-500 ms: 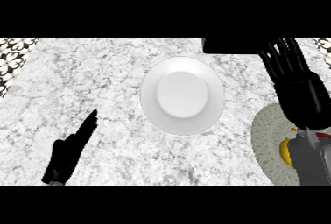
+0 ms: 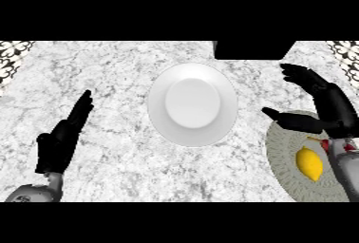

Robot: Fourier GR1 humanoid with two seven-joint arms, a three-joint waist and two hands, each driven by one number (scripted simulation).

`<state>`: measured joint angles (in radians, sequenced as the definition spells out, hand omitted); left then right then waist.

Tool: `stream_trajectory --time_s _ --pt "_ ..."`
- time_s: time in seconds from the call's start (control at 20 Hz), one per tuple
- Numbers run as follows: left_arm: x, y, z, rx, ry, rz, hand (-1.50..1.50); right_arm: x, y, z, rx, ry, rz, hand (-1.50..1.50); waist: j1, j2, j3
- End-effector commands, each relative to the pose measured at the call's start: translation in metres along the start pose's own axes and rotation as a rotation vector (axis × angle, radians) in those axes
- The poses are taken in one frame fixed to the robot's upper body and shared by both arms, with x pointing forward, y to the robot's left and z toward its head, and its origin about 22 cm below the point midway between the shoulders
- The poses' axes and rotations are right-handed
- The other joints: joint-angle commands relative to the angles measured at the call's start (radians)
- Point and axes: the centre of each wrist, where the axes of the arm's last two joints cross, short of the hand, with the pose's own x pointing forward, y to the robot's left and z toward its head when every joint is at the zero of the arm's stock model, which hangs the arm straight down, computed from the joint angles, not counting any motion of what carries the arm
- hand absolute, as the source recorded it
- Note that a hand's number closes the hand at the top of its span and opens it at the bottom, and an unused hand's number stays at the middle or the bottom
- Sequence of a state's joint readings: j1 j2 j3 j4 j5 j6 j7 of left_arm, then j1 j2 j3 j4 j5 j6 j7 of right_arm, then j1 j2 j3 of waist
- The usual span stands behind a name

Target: Pick the lemon from the placemat and place it in the plate

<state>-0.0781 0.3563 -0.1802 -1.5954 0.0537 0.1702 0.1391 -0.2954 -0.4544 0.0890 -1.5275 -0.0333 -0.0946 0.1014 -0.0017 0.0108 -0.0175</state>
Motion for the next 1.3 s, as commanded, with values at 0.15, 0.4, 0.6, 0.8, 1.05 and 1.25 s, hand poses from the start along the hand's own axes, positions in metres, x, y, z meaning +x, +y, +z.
stream_trajectory --time_s 0.15,0.4,0.6,0.8,1.05,1.25 --pt "0.009 0.0 -0.027 0.032 -0.034 0.016 0.0 -0.085 0.069 0.081 -0.115 0.185 0.139 -1.5 -0.018 -0.009 0.018" --pt "0.014 -0.003 -0.043 0.051 -0.047 0.011 0.0 -0.074 0.053 0.089 -0.158 0.111 0.406 -1.5 -0.019 -0.012 0.016" --pt "0.004 0.005 -0.036 0.034 -0.034 0.004 0.0 -0.036 0.028 0.105 -0.256 0.066 0.488 -1.5 -0.019 -0.016 0.015" --pt "0.004 0.0 -0.032 0.034 -0.03 0.026 0.0 -0.008 -0.001 0.112 -0.187 0.187 0.637 -1.5 -0.017 -0.017 0.015" --pt "0.014 0.004 -0.035 0.046 -0.05 0.01 0.0 0.02 -0.016 0.107 -0.01 0.446 0.789 -1.5 -0.004 -0.017 0.013" --pt "-0.01 -0.004 -0.036 0.022 -0.048 0.011 0.0 0.052 -0.017 0.098 0.042 0.541 0.782 -1.5 -0.003 -0.011 0.015"
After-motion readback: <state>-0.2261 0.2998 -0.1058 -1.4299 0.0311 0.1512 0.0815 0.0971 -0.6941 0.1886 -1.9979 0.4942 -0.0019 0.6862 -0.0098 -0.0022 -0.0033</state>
